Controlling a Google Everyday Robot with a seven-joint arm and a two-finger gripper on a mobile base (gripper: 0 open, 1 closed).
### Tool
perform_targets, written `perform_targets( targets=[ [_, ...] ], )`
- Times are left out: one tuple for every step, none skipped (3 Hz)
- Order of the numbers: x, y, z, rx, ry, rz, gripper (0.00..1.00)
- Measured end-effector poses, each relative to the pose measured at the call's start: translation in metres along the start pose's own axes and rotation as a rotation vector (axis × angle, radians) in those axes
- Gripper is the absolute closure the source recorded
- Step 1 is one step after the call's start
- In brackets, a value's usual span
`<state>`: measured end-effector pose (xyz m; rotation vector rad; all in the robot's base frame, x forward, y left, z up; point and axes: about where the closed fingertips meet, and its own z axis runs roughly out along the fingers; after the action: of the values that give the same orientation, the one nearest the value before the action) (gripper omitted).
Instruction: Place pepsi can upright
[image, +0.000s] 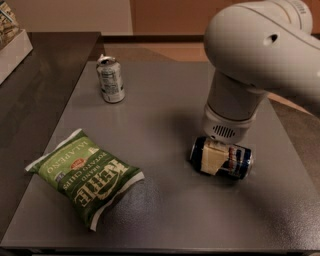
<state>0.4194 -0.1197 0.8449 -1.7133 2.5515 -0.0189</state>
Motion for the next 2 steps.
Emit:
perform_targets(
  targets=[
    [-0.006, -0.011, -0.016, -0.004, -0.065, -0.001, 0.87],
    [-0.016, -0.026, -0.037, 0.012, -0.191, 0.002, 1.0]
  ],
)
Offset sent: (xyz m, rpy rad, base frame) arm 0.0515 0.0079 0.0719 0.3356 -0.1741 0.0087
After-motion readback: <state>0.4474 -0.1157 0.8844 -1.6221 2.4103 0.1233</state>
